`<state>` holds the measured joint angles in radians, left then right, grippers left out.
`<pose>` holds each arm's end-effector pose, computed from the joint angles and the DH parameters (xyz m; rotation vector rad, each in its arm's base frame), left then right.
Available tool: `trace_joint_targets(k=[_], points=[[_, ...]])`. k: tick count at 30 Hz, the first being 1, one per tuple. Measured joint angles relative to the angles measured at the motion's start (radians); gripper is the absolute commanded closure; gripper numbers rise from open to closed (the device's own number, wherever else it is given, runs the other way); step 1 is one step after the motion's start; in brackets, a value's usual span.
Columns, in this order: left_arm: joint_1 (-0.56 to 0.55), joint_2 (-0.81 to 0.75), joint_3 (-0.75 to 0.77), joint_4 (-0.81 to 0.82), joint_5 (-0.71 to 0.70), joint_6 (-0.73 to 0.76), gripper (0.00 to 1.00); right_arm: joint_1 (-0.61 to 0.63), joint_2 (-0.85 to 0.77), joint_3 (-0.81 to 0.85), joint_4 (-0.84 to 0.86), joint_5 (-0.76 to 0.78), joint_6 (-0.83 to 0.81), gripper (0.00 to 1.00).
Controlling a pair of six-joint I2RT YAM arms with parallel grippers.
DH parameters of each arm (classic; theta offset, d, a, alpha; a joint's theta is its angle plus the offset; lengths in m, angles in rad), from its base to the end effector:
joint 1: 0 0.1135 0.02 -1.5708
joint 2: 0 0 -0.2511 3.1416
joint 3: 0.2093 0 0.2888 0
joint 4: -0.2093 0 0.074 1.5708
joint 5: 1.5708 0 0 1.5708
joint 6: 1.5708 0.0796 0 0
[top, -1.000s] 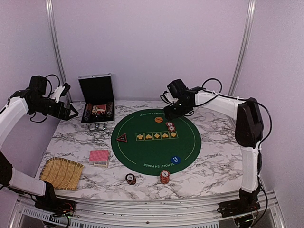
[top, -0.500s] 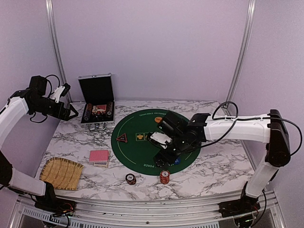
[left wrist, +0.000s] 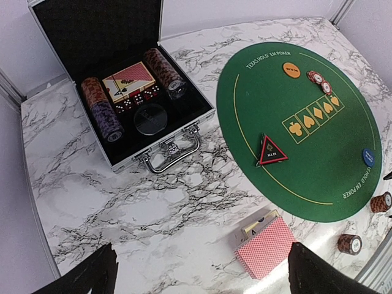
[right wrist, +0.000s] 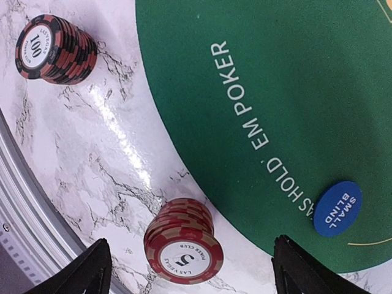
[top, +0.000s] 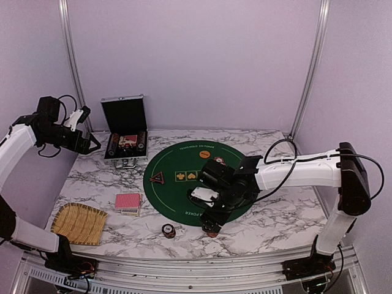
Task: Distribute texas hold em gaming equipment
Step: Pick up the pile of poker chips from the pile of poker chips.
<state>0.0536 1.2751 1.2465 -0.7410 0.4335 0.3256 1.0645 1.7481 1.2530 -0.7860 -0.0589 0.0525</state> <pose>0.3373 -0.0154 0.3038 0.5159 2.2135 -0.3088 0.1827 0.3392 0.1322 -1.4224 2.5412 0.2978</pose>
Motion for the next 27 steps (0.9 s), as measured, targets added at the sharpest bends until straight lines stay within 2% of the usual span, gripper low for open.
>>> trace_joint_targets(k=[7,20,22,25,27], points=[[0.0,0.0,0.002,-0.005,0.003,0.0,0.01,0.005,0.021,-0.021,0.002,-0.013,-0.002,0.17],[0.0,0.0,0.002,-0.006,0.004,0.0,0.01,0.007,0.025,-0.036,0.006,-0.019,-0.005,0.34],[0.0,0.0,0.002,-0.006,0.004,0.0,0.01,0.007,0.027,-0.043,0.01,-0.019,-0.005,0.39],[0.0,0.0,0.002,-0.006,0.003,0.001,0.01,0.007,0.031,-0.05,0.01,-0.019,-0.007,0.56],[0.0,0.0,0.002,-0.006,0.003,0.001,0.01,0.008,0.031,-0.051,0.01,-0.019,-0.007,0.59]])
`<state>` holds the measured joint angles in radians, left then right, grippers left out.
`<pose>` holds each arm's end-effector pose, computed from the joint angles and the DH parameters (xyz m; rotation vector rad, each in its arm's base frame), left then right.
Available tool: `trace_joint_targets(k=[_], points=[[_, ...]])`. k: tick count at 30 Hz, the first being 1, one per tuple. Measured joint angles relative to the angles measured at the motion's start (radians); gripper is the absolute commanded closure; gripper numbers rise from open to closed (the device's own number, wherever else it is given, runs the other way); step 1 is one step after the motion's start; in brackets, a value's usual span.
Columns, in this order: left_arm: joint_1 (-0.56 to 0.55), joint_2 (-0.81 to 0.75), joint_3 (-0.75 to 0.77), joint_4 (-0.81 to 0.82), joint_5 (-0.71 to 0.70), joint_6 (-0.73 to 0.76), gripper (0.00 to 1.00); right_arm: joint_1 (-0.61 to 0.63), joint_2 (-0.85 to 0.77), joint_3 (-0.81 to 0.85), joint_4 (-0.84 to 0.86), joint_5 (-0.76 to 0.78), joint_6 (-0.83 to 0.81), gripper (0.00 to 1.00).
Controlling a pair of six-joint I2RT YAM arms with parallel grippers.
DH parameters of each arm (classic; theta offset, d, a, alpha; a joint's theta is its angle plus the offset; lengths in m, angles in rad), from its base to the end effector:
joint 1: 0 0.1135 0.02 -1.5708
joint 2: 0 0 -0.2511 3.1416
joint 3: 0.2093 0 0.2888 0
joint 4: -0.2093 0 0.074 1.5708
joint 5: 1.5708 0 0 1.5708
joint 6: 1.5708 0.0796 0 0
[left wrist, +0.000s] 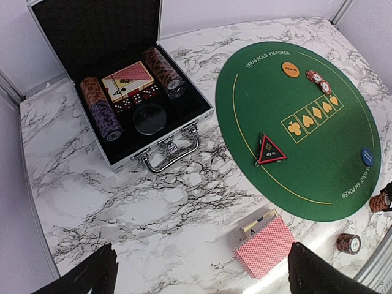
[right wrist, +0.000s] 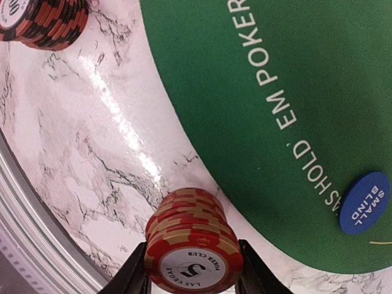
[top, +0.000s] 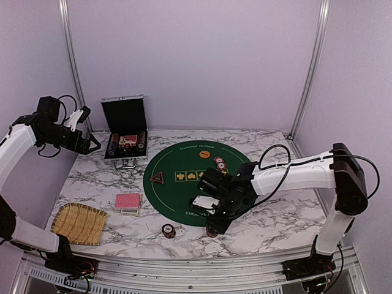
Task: Distribute texas hold em gaming equipment
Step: Pick up the pile of poker chips from the pile of poker chips.
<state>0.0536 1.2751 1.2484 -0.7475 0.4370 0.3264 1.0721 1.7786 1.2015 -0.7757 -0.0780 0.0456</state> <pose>0.3366 -0.0157 0.3040 0.5179 2.2164 -0.3141 0.1737 0.3318 0.1056 -1.4772 2.5949 0.2720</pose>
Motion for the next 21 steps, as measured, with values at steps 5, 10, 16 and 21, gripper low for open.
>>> trace_joint_targets(k=[5,10,16,21], points=[[0.0,0.0,0.0,0.0,0.0,0.0,0.01,0.001,0.0,0.0,0.0,0.0,0.003,0.58],[0.0,0.0,0.004,-0.002,0.0,0.0,0.01,0.001,0.0,0.001,-0.006,0.0,0.003,0.41],[0.0,0.0,0.013,-0.006,0.0,0.0,0.01,0.001,0.0,0.002,-0.012,0.0,0.003,0.42],[0.0,0.0,0.013,-0.006,0.0,0.0,0.01,0.001,0.0,0.019,-0.018,0.0,0.003,0.49]])
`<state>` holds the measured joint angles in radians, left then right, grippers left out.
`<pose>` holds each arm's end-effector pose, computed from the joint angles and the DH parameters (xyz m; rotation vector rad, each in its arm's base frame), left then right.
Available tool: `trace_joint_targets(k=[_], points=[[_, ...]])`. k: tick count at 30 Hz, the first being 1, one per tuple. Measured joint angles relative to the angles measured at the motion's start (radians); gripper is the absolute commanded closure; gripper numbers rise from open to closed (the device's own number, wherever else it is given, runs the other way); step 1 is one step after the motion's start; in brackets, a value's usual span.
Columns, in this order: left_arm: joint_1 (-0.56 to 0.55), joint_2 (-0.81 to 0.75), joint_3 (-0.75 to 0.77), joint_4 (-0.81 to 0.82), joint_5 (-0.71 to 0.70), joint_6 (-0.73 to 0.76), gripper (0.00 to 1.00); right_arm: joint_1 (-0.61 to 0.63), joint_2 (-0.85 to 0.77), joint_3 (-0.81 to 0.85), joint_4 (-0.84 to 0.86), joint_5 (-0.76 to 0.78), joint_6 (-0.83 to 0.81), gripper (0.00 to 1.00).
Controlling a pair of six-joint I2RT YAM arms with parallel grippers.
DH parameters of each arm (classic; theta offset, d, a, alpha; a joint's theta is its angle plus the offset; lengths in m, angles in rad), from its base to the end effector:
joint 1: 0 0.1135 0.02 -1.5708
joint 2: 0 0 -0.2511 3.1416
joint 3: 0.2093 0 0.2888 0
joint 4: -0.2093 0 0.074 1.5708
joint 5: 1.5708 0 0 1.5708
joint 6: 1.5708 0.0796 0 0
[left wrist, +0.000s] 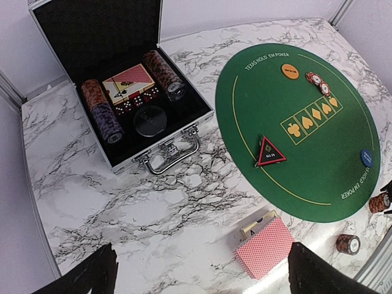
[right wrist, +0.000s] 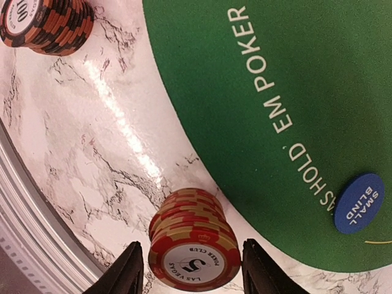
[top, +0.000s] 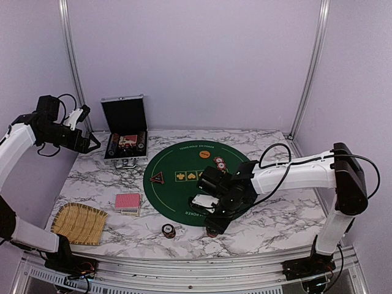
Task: Distribute texas hold em gaming equipment
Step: Pick up the pile of poker chips from the pile of poker chips.
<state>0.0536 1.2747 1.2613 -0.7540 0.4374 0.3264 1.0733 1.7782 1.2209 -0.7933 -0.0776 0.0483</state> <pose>0.3365 -0.0157 0.3085 0.5187 2.2098 -0.3119 0.1743 0.3340 0.1111 -1.4744 2.5943 0.2735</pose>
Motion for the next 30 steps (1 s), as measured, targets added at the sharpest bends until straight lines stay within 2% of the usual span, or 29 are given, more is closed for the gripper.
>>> trace_joint_targets(k=[8,20,26,30], points=[[0.0,0.0,0.0,0.0,0.0,0.0,0.01,0.0,-0.001,0.013,-0.008,0.0,0.0,0.52],[0.0,0.0,0.0,0.0,0.0,0.0,0.01,0.0,0.0,0.013,-0.008,-0.008,-0.001,0.47],[0.0,0.0,0.0,0.0,0.0,0.0,0.01,0.0,0.0,0.012,-0.008,-0.011,-0.001,0.56],[0.0,0.0,0.001,-0.001,0.0,0.0,0.01,0.0,0.0,0.011,-0.008,-0.012,-0.003,0.72]])
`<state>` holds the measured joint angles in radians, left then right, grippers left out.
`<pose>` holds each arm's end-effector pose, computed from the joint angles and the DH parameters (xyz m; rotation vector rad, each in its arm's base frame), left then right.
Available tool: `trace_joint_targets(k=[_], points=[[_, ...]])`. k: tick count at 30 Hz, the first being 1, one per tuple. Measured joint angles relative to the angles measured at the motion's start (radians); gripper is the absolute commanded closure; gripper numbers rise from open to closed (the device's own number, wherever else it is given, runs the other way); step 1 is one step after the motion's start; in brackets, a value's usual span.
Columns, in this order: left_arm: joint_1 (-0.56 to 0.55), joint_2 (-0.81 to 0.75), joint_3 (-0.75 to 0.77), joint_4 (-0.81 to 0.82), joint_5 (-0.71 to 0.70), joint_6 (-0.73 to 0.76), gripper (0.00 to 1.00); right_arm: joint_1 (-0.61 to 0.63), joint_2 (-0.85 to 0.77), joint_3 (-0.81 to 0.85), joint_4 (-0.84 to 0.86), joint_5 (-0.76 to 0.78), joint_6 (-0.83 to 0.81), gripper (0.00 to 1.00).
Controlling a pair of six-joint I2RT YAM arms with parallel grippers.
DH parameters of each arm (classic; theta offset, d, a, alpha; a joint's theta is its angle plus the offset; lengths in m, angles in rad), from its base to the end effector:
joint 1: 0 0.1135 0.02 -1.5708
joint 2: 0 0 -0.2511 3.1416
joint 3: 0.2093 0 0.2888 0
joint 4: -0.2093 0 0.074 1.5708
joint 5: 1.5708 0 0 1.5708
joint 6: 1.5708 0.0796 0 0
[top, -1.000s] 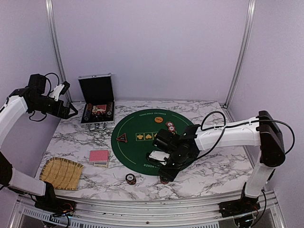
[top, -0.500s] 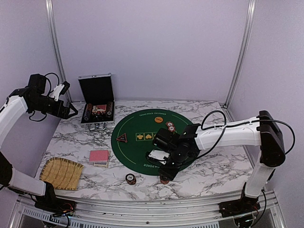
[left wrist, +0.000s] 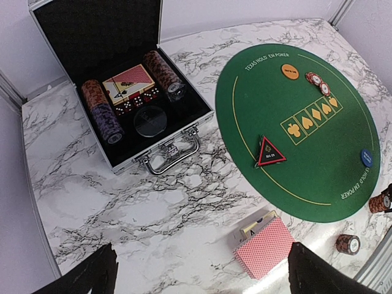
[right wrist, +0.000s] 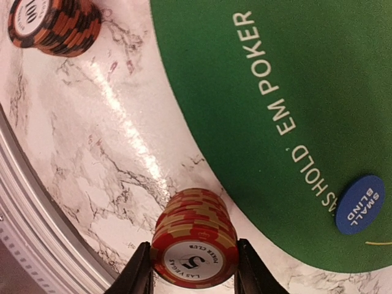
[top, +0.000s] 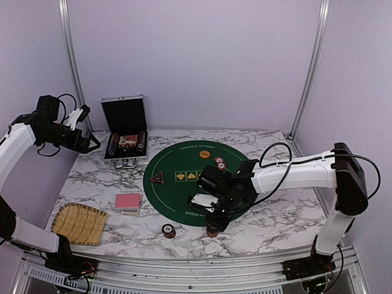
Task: Distribute texas hold em gaming equipment
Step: Pick up the pile of poker chips from the pile of poker chips.
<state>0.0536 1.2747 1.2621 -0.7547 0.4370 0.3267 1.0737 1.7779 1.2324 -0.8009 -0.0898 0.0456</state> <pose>0.3365 -0.0157 0.3087 0.5188 2.2097 -0.3113 0.1742 0.3360 0.1145 -1.4809 2.5918 0.2922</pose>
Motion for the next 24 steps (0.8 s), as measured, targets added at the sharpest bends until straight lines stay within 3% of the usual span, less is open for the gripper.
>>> trace_joint_targets(k=[5,14,24], points=[[0.0,0.0,0.002,-0.002,0.0,0.0,0.01,0.0,0.0,0.0,0.003,0.0,-0.002,0.85],[0.0,0.0,0.012,-0.014,0.0,0.0,0.01,0.0,-0.002,0.005,-0.004,0.002,0.0,0.93],[0.0,0.0,0.013,-0.014,0.0,0.001,0.01,0.0,-0.011,0.119,-0.032,0.02,0.006,1.0]])
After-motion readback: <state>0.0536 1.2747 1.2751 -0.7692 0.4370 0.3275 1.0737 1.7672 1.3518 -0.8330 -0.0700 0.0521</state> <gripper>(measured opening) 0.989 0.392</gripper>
